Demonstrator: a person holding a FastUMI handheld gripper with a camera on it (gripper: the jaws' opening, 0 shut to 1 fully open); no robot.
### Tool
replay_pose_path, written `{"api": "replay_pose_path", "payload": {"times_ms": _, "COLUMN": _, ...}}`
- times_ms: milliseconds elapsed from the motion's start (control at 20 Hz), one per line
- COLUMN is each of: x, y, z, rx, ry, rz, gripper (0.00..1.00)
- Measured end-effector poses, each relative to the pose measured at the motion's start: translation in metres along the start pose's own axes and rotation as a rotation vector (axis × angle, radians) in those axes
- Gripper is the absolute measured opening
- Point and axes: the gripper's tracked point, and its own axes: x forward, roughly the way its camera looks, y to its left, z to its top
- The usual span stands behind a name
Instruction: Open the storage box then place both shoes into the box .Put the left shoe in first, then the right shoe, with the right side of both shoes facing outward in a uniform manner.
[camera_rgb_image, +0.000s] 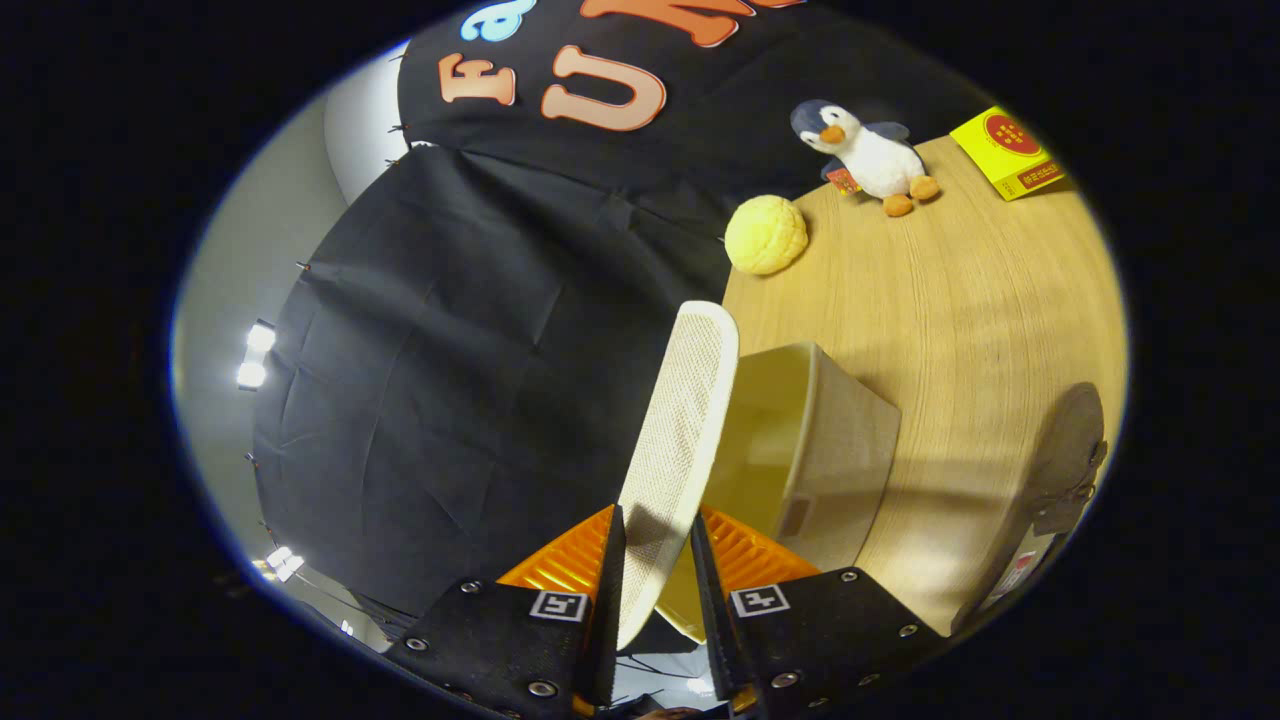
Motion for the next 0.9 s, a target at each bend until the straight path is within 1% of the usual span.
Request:
{"api": "replay_pose_path", "payload": {"times_ms": 100, "x": 0.003, "y": 0.015, "z": -0.001, "rx": -0.051, "ry": -0.011, "rz": -0.003, "gripper": 0.36}}
{"api": "replay_pose_path", "payload": {"times_ms": 200, "x": 0.011, "y": 0.035, "z": 0.000, "rx": -0.067, "ry": -0.026, "rz": 0.006, "gripper": 0.35}}
{"api": "replay_pose_path", "payload": {"times_ms": 250, "x": 0.015, "y": 0.047, "z": 0.003, "rx": -0.068, "ry": -0.043, "rz": 0.014, "gripper": 0.31}}
{"api": "replay_pose_path", "payload": {"times_ms": 350, "x": 0.027, "y": 0.065, "z": 0.008, "rx": -0.106, "ry": -0.057, "rz": 0.004, "gripper": 0.27}}
{"api": "replay_pose_path", "payload": {"times_ms": 500, "x": 0.056, "y": 0.101, "z": 0.009, "rx": -0.130, "ry": -0.069, "rz": 0.026, "gripper": 0.27}}
{"api": "replay_pose_path", "payload": {"times_ms": 700, "x": 0.101, "y": 0.131, "z": 0.013, "rx": -0.134, "ry": -0.073, "rz": 0.008, "gripper": 0.26}}
{"api": "replay_pose_path", "payload": {"times_ms": 800, "x": 0.124, "y": 0.143, "z": 0.007, "rx": -0.143, "ry": -0.060, "rz": -0.009, "gripper": 0.26}}
{"api": "replay_pose_path", "payload": {"times_ms": 900, "x": 0.149, "y": 0.152, "z": 0.000, "rx": -0.126, "ry": -0.045, "rz": -0.030, "gripper": 0.26}}
